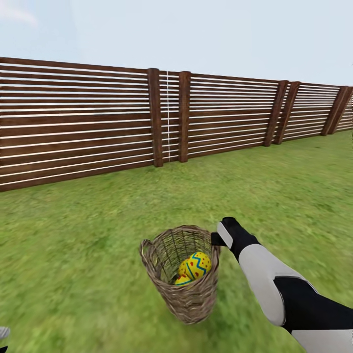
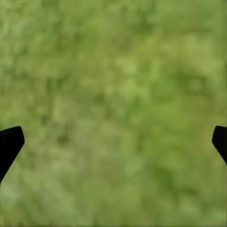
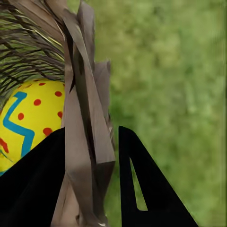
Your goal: Take the three Easter eggs out of the wicker basket on the lawn in the garden, then place them on the lawn next to a single tree (choose any tree) so that all three eggs are next to the same tree and none are left in the basket.
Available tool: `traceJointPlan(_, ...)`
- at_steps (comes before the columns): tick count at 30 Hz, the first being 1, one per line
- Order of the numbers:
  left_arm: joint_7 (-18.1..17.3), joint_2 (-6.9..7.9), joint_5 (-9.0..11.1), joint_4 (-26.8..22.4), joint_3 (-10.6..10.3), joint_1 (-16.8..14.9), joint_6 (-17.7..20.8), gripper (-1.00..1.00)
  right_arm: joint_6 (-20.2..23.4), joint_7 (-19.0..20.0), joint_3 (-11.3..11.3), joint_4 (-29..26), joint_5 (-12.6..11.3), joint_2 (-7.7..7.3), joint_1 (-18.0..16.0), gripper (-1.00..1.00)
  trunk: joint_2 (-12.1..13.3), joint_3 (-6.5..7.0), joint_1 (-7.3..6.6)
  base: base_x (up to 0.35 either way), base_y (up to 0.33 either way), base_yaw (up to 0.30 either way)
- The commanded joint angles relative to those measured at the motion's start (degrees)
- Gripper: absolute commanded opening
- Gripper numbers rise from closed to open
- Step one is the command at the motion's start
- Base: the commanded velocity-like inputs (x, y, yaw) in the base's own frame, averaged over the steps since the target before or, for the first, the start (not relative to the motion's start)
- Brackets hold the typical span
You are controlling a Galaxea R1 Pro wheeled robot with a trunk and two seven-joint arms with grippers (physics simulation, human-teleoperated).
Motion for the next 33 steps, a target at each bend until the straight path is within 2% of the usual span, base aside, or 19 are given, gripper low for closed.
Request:
traceJointPlan(1, -0.20, 0.02, 0.59, -0.09, 0.00, 0.00, 0.53, 1.00, -0.11, -0.51, -0.50, -0.11, -1.26, 0.06, -0.03, -1.00, -0.01, 0.17, -0.04, 0.000, 0.000, 0.000)
traceJointPlan(3, -0.20, 0.02, 0.59, -0.09, 0.00, 0.00, 0.58, 1.00, -0.11, -0.48, -0.47, -0.11, -1.33, 0.07, -0.03, -1.00, 0.02, 0.62, -0.09, 0.000, 0.000, 0.000)
traceJointPlan(23, -0.11, -0.02, 0.58, 0.00, 0.00, -0.08, 0.53, 1.00, -0.07, 0.58, -1.13, -0.76, -1.54, 0.07, 0.29, -1.00, 8.04, 4.21, -4.48, 0.000, 0.000, 0.000)
traceJointPlan(27, -0.03, -0.06, 0.58, 0.00, 0.00, -0.08, 0.52, 1.00, -0.10, 2.59, -1.00, -1.11, -1.51, 0.09, 0.47, -1.00, 9.65, 4.92, -5.36, 0.000, 0.000, 0.000)
traceJointPlan(33, 0.06, -0.07, 0.58, 0.00, 0.00, -0.08, 0.52, 1.00, -0.12, 3.39, -1.03, -1.20, -1.54, 0.20, 0.66, -1.00, 12.05, 6.00, -6.68, 0.000, 0.000, 0.000)
